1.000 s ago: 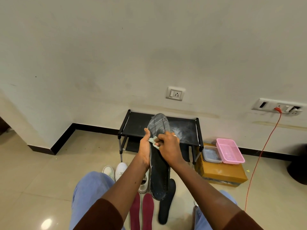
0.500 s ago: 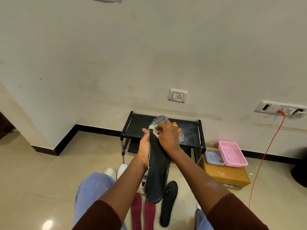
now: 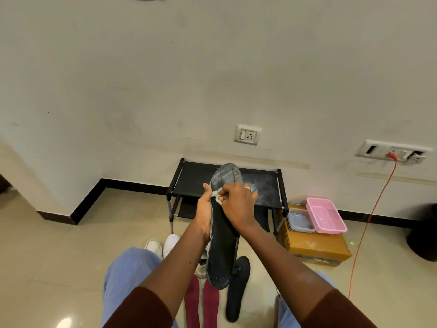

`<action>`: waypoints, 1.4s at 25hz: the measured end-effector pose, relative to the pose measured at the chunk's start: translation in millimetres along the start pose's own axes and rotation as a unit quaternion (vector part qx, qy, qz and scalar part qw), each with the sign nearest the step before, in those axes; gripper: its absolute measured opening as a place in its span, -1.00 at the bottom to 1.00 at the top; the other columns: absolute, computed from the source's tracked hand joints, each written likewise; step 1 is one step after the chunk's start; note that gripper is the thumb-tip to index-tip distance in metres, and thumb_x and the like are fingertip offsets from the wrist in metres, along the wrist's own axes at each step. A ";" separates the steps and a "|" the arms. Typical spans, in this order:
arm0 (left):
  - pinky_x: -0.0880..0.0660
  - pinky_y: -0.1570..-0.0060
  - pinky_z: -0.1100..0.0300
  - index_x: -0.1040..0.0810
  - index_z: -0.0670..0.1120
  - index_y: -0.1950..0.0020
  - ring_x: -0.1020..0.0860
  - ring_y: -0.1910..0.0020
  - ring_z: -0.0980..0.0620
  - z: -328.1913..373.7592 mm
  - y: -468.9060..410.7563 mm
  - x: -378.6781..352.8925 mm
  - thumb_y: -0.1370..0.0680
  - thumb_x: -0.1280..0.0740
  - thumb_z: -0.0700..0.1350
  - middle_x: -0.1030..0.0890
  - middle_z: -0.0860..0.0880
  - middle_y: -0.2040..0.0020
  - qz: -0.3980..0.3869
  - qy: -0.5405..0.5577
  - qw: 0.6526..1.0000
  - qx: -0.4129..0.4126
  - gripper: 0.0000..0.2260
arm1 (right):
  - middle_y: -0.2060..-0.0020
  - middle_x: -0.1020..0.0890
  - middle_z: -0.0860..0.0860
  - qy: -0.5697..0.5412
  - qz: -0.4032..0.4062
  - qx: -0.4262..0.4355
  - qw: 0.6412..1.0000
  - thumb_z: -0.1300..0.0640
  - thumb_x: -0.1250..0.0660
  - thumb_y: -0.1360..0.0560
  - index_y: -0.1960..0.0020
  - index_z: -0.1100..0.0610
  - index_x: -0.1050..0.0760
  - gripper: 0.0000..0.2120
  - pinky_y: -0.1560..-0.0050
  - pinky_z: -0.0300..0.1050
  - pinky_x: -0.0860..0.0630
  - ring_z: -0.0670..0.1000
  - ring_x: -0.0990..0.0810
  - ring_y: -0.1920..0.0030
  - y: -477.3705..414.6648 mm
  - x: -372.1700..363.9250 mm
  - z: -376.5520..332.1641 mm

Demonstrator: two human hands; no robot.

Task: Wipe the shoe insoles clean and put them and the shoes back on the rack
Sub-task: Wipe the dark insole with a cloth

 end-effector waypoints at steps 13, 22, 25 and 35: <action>-0.58 0.26 0.14 -0.56 -0.13 -0.06 -0.66 0.25 -0.06 5.9 -9.3 0.1 -0.51 0.16 0.39 -0.68 -0.17 0.26 0.011 -0.004 1.000 0.011 -0.27 | 0.01 -0.57 0.01 -0.002 -0.065 0.071 0.995 0.13 -0.26 -0.53 -0.12 -0.05 -0.60 -0.77 -0.10 0.09 -0.28 0.07 -0.38 -0.14 -9.4 5.1 -6.3; -0.49 -0.08 0.04 -0.55 -0.16 -0.22 -0.57 -0.05 -0.09 -1.6 -0.1 -4.4 -0.56 -0.11 0.24 -0.63 -0.20 0.00 0.001 0.043 0.998 0.039 -0.46 | -0.02 -0.54 0.00 0.106 0.000 0.054 0.993 -0.07 -0.22 -0.53 -0.08 -0.15 -0.58 -0.79 -0.08 0.08 -0.20 0.11 -0.35 -0.18 -25.6 6.6 -19.8; -0.51 -0.01 -0.01 -0.55 -0.17 -0.20 -0.59 -0.03 -0.13 -6.9 -1.7 -0.9 -0.58 -0.05 0.25 -0.67 -0.21 0.05 0.007 0.006 0.998 0.059 -0.44 | -0.05 -0.51 0.02 0.126 0.009 0.030 0.992 0.02 -0.24 -0.52 -0.10 -0.13 -0.57 -0.79 -0.05 0.07 -0.21 0.12 -0.33 -0.17 -40.0 9.3 -17.5; -0.61 0.20 0.16 -0.52 -0.21 -0.11 -0.67 0.19 -0.05 9.9 -10.0 9.8 -0.59 -0.06 0.15 -0.68 -0.16 0.15 -0.059 0.010 0.998 -0.016 -0.53 | -0.02 -0.63 0.09 -0.180 0.020 -0.058 0.982 0.25 -0.37 -0.47 -0.04 0.19 -0.63 -0.83 0.07 -0.41 -0.31 -0.05 -0.55 -0.02 -24.7 13.6 13.7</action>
Point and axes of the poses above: each hand's wrist, its own y-axis away from the middle knuckle, its own x-axis out of the back of the hand, z = x × y, the point moved 2 cm from there along -y, towards the middle knuckle
